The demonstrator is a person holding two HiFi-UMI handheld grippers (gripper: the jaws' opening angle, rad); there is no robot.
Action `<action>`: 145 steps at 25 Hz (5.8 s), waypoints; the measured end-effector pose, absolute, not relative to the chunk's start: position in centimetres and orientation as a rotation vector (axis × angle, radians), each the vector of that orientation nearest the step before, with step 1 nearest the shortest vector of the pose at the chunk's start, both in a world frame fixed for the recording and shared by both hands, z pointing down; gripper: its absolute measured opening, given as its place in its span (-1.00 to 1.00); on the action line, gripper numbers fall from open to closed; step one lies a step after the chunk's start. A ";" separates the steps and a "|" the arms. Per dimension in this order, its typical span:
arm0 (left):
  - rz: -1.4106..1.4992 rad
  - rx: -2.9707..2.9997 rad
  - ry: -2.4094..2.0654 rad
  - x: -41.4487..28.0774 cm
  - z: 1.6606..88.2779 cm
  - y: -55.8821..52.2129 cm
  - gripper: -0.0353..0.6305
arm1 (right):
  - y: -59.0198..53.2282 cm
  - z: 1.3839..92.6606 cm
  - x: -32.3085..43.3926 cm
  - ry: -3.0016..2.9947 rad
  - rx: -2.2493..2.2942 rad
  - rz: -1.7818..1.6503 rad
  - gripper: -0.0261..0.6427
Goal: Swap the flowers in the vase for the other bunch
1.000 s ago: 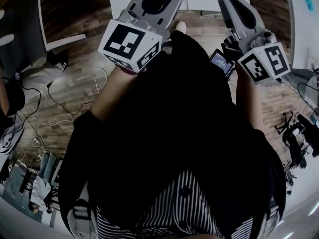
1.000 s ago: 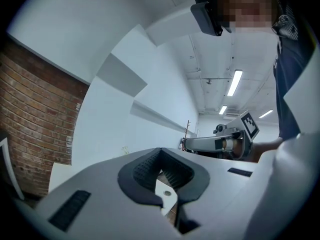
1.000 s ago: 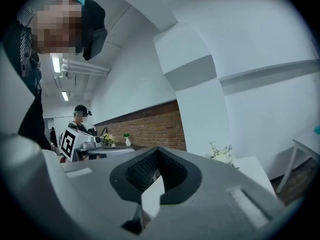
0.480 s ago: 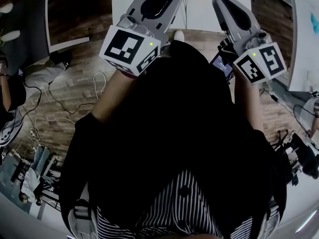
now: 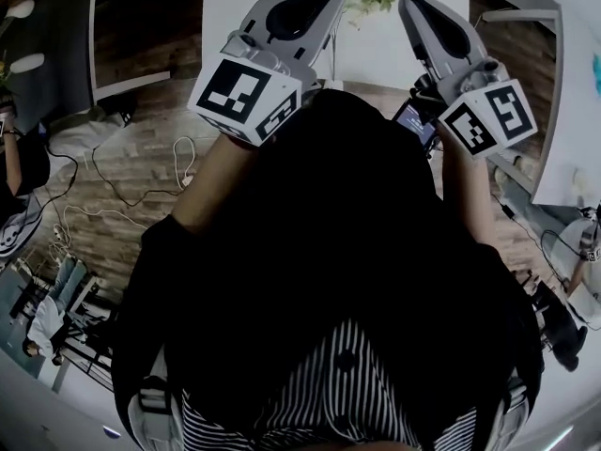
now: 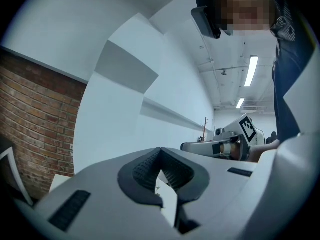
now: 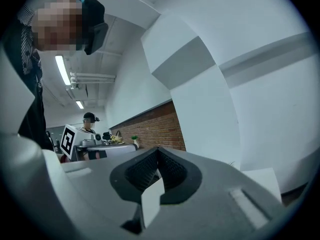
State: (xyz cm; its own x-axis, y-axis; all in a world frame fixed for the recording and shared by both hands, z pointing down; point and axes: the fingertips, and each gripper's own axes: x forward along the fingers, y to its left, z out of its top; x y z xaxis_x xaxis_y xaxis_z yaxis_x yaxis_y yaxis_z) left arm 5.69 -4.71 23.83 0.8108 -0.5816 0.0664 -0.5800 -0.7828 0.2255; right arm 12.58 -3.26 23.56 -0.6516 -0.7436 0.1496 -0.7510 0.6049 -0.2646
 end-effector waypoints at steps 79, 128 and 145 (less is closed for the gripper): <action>0.188 2.452 -0.764 4.2 36.0 -10.4 -0.88 | -14.4 41.9 18.1 -2.393 1.227 0.794 0.39; 0.153 2.471 -0.848 3.0 34.5 -10.2 -0.88 | -15.7 31.5 17.7 -2.539 1.270 0.560 -0.75; 0.114 2.536 -0.890 2.4 31.5 -10.1 -0.88 | -11.6 21.4 15.5 -2.683 1.146 0.457 -0.75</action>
